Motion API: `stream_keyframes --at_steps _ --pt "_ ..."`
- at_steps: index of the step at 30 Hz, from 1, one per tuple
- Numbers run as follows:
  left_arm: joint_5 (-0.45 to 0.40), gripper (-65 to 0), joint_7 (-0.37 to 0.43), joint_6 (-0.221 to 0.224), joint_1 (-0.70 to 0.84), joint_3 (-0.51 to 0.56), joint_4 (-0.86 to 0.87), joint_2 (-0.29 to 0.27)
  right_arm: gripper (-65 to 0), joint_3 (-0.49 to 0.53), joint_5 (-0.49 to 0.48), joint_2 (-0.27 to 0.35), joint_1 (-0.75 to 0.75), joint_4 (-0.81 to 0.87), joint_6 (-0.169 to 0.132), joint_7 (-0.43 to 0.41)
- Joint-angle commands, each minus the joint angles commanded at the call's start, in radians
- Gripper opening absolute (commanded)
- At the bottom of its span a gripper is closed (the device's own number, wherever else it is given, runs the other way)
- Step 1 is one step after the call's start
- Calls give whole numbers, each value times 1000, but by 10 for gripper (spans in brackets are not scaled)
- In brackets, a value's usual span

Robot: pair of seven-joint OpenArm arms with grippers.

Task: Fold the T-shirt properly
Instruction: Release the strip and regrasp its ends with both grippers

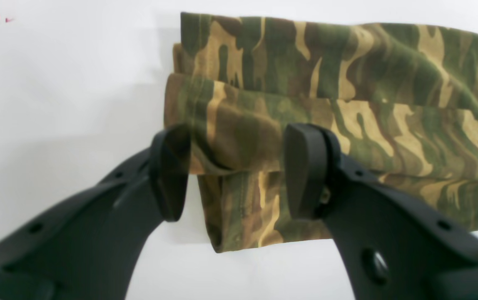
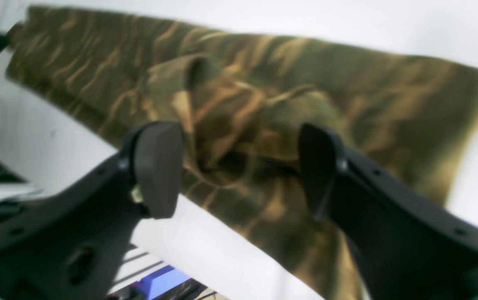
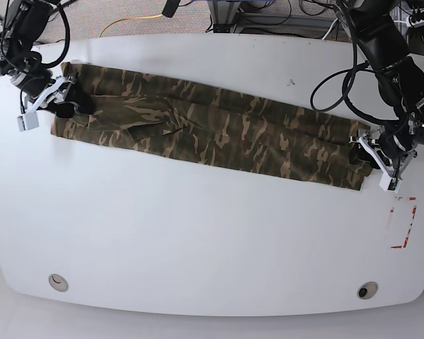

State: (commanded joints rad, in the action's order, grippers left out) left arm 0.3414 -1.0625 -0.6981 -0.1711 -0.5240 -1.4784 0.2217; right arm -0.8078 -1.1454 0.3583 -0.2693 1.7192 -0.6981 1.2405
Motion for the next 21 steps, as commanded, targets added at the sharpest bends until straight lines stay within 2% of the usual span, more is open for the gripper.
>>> stream_keyframes --at_steps 3,5,7,9,13,17,21 --pt "0 -318 0 0 0 25 0 0 -151 -68 -8 0 -5 48 0 6" --pt "0 -318 0 0 2 32 0 0 -152 -60 -31 0 -3 95 0 48" --pt "0 -318 0 0 2 32 0 -2 -171 -37 -94 -2 0 124 0 83" --pt "0 -318 0 0 2 34 0 -5 -216 11 -167 -25 -8 153 0 84" --pt "0 -318 0 0 2 34 0 -5 -311 84 -184 -72 -23 198 0 86" --pt "0 -318 0 0 2 34 0 -2 -439 172 -143 -126 -12 178 0 86" --pt "0 -318 0 0 2 34 0 -2 -522 249 21 -146 18 160 0 86"
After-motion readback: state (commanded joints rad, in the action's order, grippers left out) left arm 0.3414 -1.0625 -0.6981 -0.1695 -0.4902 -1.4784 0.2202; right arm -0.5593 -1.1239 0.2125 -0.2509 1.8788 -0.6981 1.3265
